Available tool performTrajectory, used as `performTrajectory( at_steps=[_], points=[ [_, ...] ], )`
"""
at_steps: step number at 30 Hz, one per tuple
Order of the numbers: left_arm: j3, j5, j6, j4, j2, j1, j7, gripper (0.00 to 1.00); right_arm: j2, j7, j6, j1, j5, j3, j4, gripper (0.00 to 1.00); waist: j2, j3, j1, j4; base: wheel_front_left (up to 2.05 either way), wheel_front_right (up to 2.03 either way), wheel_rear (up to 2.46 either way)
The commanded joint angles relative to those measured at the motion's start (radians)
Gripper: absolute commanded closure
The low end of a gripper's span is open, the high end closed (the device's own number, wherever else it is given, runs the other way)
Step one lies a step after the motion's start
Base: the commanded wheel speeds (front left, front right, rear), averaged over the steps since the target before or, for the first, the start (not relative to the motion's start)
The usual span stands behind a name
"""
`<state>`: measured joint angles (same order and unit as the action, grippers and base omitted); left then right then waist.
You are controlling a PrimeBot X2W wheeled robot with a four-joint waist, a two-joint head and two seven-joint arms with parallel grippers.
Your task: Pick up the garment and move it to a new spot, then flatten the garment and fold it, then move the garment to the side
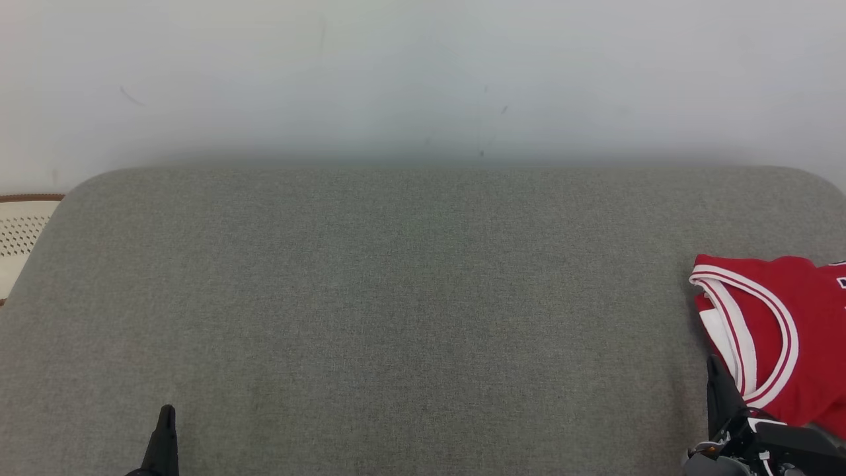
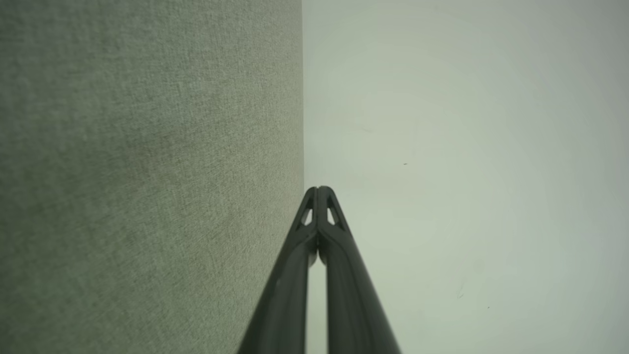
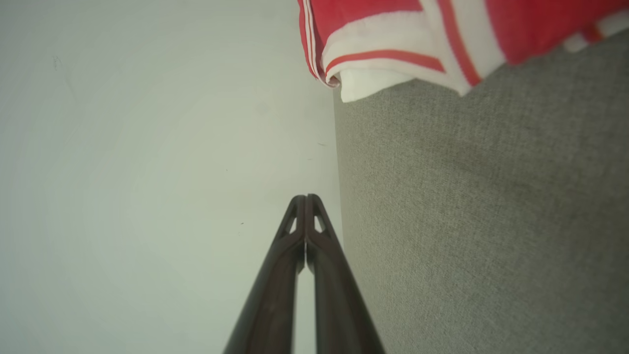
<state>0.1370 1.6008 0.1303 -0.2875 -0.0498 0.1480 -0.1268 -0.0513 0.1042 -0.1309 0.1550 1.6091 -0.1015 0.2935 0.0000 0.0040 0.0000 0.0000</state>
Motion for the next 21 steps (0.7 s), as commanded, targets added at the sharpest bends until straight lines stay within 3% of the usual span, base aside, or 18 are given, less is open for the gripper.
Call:
performTrajectory(
  at_steps=[1,21],
  points=[
    [0.002,0.008,0.003,0.002,-0.001,0.005,-0.004,1.00,0.003,0.001,0.000,0.006,0.002,0.000,-0.002,1.00,0.0000,0.000,0.0000,0.000,0.00,0.00,0.00],
    [0.002,0.008,0.003,0.002,-0.001,0.005,-0.004,1.00,0.003,0.001,0.000,0.006,0.001,0.000,-0.002,1.00,0.0000,0.000,0.0000,0.000,0.00,0.00,0.00]
  ],
)
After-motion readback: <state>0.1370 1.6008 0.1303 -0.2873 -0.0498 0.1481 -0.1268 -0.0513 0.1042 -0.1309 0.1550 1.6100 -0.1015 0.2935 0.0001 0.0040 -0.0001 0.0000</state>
